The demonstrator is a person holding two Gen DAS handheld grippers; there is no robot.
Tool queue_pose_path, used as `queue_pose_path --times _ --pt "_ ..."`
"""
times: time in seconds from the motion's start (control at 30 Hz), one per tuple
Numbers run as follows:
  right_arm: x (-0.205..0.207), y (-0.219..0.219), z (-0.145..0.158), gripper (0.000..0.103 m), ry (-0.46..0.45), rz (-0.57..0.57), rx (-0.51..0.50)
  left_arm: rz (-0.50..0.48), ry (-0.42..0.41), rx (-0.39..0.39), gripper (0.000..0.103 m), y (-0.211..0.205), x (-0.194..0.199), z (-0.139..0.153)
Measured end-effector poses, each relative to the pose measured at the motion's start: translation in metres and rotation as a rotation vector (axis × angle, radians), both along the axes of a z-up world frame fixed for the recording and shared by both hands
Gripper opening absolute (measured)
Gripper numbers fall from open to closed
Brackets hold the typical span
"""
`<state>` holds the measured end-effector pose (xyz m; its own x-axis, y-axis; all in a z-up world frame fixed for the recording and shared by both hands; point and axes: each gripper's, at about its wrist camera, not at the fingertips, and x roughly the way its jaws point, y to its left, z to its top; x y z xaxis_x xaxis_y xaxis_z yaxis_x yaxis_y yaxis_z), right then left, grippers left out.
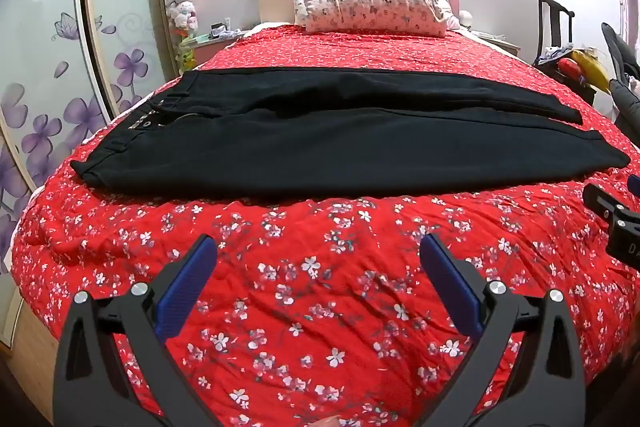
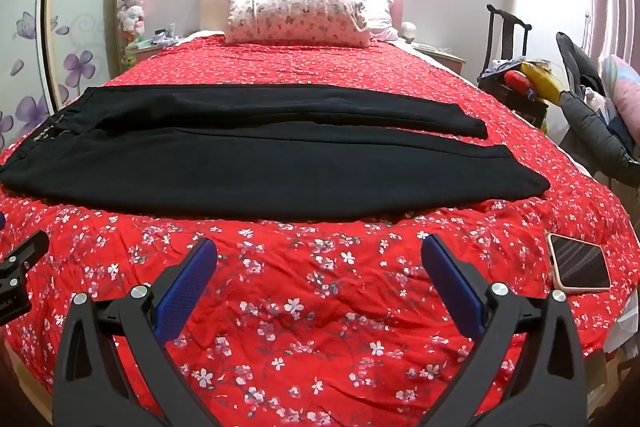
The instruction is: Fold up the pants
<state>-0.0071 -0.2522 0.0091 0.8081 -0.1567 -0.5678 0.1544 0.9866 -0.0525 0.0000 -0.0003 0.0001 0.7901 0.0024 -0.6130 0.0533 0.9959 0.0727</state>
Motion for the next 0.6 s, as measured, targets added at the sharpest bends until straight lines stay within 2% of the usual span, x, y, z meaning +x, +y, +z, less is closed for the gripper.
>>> queue_pose_path --times 0.6 --pt "0.0000 -0.0007 -0.0009 0.102 0.001 0.000 0.003 0.003 -0.002 -0.001 0.101 0.0002 -0.0001 0.0000"
